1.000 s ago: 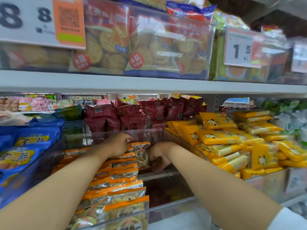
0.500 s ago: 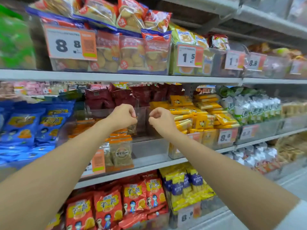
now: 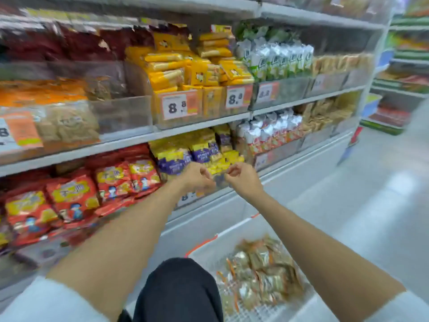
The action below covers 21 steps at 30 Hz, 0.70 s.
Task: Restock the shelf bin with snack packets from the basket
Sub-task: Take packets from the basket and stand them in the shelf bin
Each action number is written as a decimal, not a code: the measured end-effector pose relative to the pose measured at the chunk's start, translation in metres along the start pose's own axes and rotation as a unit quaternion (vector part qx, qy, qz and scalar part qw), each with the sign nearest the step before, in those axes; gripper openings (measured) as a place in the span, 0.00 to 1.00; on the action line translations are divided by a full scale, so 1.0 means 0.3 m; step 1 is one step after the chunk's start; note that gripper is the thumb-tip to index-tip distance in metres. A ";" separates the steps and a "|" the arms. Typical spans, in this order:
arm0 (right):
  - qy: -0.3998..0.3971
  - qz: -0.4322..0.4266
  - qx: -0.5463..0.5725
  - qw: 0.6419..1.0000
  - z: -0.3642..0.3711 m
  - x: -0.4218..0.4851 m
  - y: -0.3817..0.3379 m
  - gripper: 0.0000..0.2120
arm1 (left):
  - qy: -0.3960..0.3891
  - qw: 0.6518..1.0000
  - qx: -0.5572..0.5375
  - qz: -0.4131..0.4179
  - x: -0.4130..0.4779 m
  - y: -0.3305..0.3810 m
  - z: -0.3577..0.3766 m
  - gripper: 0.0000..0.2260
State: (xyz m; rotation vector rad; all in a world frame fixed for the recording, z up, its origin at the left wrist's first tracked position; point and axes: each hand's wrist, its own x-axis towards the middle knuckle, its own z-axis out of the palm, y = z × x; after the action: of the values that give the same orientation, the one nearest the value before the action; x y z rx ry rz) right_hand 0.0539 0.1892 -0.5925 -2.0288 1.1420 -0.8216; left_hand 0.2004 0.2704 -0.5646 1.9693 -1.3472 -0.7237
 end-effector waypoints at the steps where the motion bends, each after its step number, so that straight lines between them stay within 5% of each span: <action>1: -0.012 0.027 -0.004 1.000 0.002 -0.020 0.087 0.05 | -0.019 1.000 -0.016 -0.016 0.011 -0.017 0.083 0.12; 10: -0.142 0.228 -0.044 0.962 0.125 -0.274 0.695 0.07 | -0.176 0.972 -0.057 -0.145 0.047 -0.231 0.632 0.09; 14: -0.201 0.314 -0.073 0.925 0.235 -0.400 0.897 0.10 | -0.204 0.958 -0.053 -0.194 0.051 -0.379 0.722 0.04; 17: -0.251 0.353 -0.085 0.898 0.334 -0.484 1.007 0.04 | -0.214 0.953 -0.026 -0.214 0.098 -0.489 0.737 0.03; 21: -0.341 0.345 -0.115 0.867 0.496 -0.543 1.098 0.23 | -0.230 0.936 -0.048 -0.261 0.167 -0.590 0.759 0.06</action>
State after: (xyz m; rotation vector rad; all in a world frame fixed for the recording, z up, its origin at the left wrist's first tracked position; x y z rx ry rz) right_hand -0.0540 0.2366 -0.9710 -1.6453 1.4059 0.3867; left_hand 0.1532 0.2271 -0.8501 2.1798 -0.9915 -1.5484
